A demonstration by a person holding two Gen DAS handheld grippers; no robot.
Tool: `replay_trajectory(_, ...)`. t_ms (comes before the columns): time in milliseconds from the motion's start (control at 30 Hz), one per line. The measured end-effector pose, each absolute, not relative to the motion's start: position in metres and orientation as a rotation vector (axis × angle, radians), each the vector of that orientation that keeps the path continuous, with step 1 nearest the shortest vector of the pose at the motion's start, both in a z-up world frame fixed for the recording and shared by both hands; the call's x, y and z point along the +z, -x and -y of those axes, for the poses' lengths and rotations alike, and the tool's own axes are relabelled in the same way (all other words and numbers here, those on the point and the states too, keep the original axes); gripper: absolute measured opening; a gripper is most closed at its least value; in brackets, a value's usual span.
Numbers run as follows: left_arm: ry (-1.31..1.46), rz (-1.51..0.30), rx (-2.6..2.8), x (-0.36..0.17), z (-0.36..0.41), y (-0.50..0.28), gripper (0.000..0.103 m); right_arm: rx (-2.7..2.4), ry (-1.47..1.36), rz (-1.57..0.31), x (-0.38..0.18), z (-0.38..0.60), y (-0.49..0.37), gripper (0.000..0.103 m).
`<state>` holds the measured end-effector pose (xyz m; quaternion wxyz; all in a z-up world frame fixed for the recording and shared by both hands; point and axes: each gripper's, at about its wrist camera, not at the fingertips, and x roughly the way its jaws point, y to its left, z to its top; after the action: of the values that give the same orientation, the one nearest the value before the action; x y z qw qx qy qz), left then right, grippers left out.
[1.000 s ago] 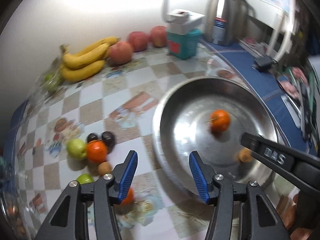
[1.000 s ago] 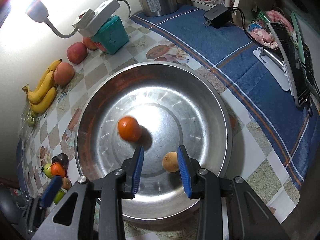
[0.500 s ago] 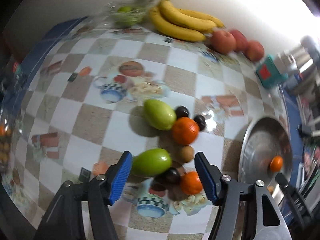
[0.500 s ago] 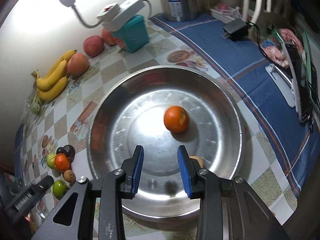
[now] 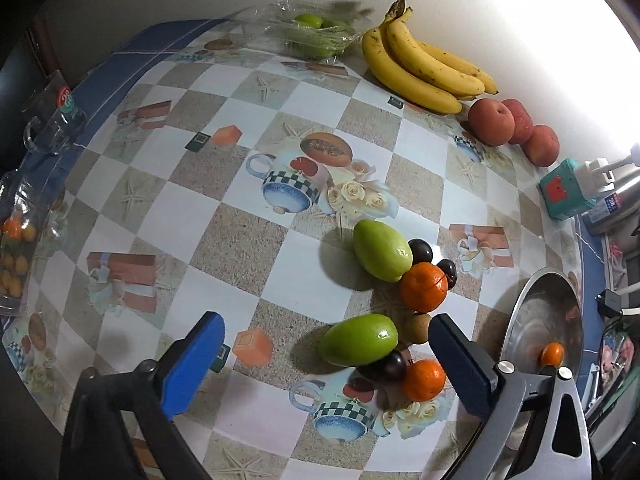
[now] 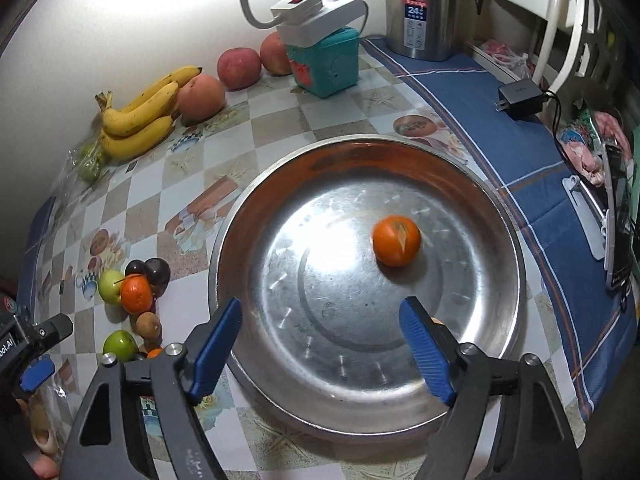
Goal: Organize fruits
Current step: 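Move both tools back toward the fruit cluster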
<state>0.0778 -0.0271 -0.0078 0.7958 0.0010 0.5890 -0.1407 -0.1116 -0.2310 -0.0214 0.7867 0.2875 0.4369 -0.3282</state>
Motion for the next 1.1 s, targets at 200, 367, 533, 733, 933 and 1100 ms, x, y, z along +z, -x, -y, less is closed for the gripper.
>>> replay_trajectory(200,-0.010,-1.272,-0.300,-0.013,0.028,-0.077,0.103,-0.689,-0.582,-0.936,-0.022,0.226,0.107,0.093)
replay_trajectory(367,-0.046,-1.234,-0.309,-0.013,0.030,-0.075,0.103,-0.663,-0.561,-0.916,-0.019,0.221,0.105,0.102)
replay_trajectory(533,-0.101,-1.175,-0.317,-0.008,0.032,-0.073,0.103,-0.620,-0.513,-0.812,-0.003,0.211,0.104,0.102)
replay_trajectory(733,-0.147,-1.135,-0.322,-0.003,0.027,-0.078,0.103,-0.559,-0.478,-0.789,0.003,0.195,0.090,0.102)
replay_trajectory(933,-0.101,-1.136,-0.287,-0.001,0.005,-0.091,0.103,-0.443,-0.503,-0.825,-0.004,0.173,0.074,0.102)
replay_trajectory(1100,-0.050,-1.146,-0.249,0.000,-0.014,-0.100,0.103,-0.358,-0.442,-0.847,-0.004,0.149,0.058,0.102)
